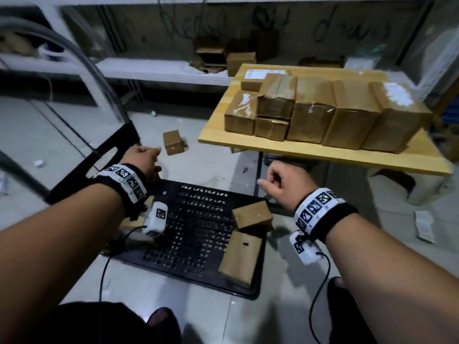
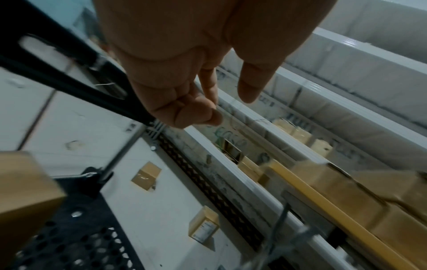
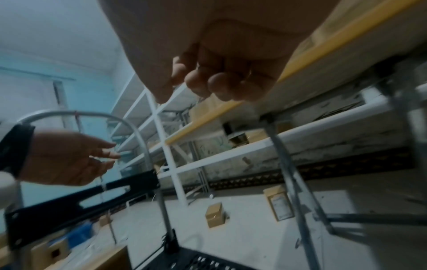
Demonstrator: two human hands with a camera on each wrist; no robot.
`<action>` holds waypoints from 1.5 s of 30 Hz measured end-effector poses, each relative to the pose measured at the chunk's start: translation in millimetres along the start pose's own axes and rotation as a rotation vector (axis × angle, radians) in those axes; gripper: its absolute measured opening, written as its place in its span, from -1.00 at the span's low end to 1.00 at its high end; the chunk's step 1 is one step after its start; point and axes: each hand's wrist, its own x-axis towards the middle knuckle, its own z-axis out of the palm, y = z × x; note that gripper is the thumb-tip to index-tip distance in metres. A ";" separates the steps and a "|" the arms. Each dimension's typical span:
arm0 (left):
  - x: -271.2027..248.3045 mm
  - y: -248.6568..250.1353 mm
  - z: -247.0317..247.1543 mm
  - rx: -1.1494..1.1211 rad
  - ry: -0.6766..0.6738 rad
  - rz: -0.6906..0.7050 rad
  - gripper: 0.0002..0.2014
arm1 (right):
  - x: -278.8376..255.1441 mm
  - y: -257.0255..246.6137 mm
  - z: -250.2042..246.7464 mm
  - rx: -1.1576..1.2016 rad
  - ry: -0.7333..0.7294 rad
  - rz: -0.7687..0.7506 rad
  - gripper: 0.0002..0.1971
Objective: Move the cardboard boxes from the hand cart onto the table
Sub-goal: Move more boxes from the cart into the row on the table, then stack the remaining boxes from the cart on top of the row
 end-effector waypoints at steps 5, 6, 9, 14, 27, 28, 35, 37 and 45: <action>29.4 -35.9 -47.4 -0.164 0.058 -0.148 -0.68 | 24.9 -28.1 55.2 0.020 -0.084 -0.059 -0.71; 32.6 -47.3 -53.3 -0.162 0.095 -0.173 -0.62 | 29.1 -32.7 64.7 0.027 -0.099 -0.061 -0.72; 38.8 -82.5 -70.6 -0.170 0.207 -0.251 -0.65 | 41.9 -40.4 95.8 0.017 -0.141 -0.071 -0.73; 56.3 -98.8 -92.0 -0.069 0.359 -0.289 -0.44 | 54.2 -36.8 132.4 -0.013 -0.226 -0.027 -0.75; 72.1 -153.7 -60.2 0.715 0.074 -0.345 0.00 | 61.0 -11.2 163.2 0.067 -0.128 0.280 -0.73; 73.3 -157.4 -60.6 0.781 0.061 -0.348 0.03 | 60.2 -8.5 165.8 0.061 -0.127 0.301 -0.72; 77.3 -156.6 -59.1 0.881 0.049 -0.340 0.14 | 55.3 -2.0 187.5 0.084 -0.144 0.393 -0.74; 74.8 -145.6 -54.3 0.806 0.053 -0.313 0.06 | 55.0 -1.8 195.0 0.053 -0.177 0.390 -0.75; 51.7 -114.5 -37.0 0.500 -0.031 -0.249 -0.12 | 30.1 20.5 228.9 -0.247 -0.518 0.616 -0.24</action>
